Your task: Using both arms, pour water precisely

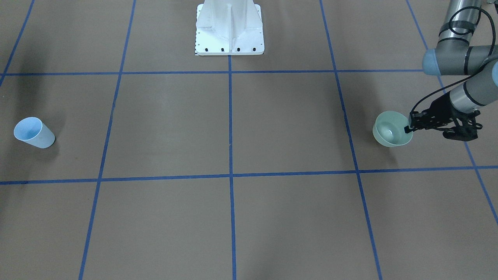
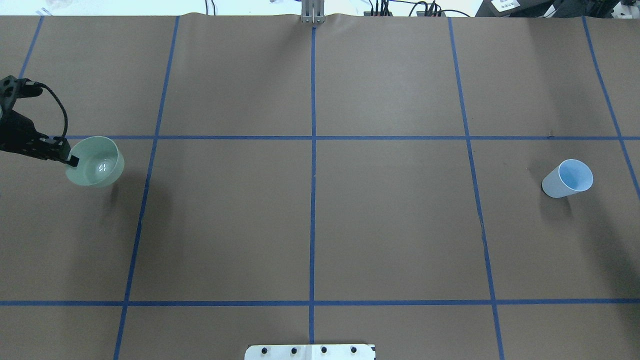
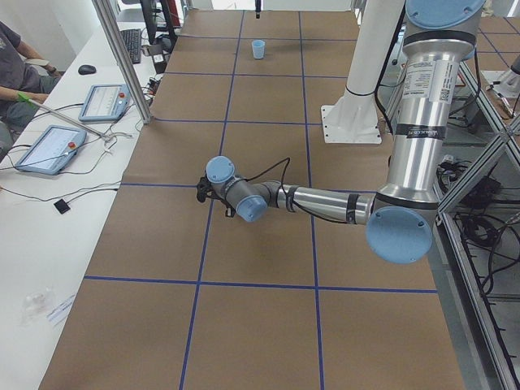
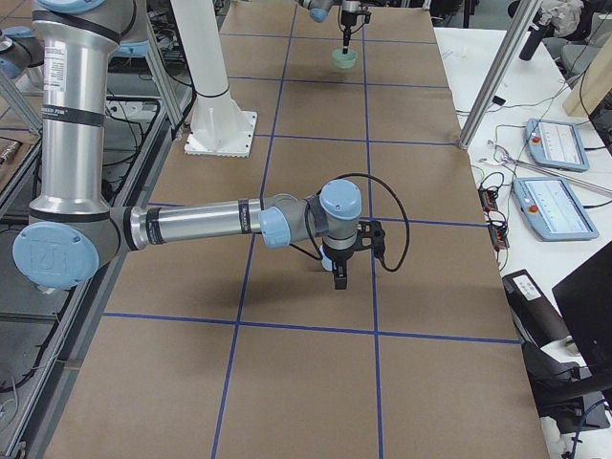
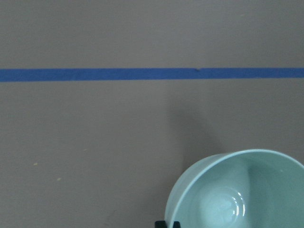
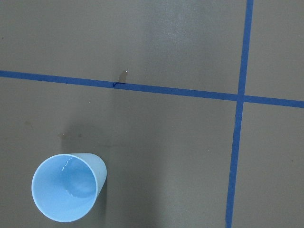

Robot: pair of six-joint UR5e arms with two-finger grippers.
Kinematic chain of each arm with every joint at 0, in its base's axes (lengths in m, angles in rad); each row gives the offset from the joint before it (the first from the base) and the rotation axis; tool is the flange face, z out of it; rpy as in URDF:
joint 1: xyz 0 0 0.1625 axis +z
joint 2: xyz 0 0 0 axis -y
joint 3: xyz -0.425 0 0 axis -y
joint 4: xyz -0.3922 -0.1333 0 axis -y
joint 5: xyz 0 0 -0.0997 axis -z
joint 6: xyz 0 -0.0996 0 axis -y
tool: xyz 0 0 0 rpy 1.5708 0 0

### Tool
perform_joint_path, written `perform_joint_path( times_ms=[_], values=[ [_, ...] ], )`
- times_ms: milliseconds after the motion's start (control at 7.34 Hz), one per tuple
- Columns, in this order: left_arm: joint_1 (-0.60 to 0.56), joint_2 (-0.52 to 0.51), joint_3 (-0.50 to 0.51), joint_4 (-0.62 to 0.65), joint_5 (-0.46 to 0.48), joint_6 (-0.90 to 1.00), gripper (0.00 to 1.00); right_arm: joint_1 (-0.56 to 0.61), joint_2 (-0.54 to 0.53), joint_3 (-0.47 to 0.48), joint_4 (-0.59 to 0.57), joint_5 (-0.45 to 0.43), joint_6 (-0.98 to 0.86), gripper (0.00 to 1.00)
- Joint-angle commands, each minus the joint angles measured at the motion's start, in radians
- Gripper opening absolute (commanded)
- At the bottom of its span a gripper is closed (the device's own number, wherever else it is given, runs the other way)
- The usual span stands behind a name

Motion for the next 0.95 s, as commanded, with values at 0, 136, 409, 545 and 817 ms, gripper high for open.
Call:
perform_joint_path(
  times_ms=[0, 136, 409, 545, 817],
  values=[
    [0.045, -0.109, -0.028, 0.006, -0.009, -0.196, 0.00, -0.001, 0.004, -0.002, 0.000, 0.000, 0.001, 0.99],
    [0.119, -0.190, -0.027, 0.013, -0.003, -0.369, 0.00, -0.002, 0.009, -0.002, 0.000, 0.000, 0.001, 1.00],
    [0.206, -0.296, -0.041, 0.073, 0.080, -0.624, 0.00, -0.014, 0.010, -0.005, 0.000, -0.003, 0.002, 0.99],
    [0.305, -0.376, -0.057, 0.181, 0.191, -0.715, 0.00, -0.019, 0.010, -0.005, 0.000, -0.005, 0.002, 1.00],
    [0.422, -0.522, -0.035, 0.331, 0.290, -0.699, 0.00, -0.019, 0.018, -0.006, 0.000, -0.008, 0.002, 0.99]
  ],
)
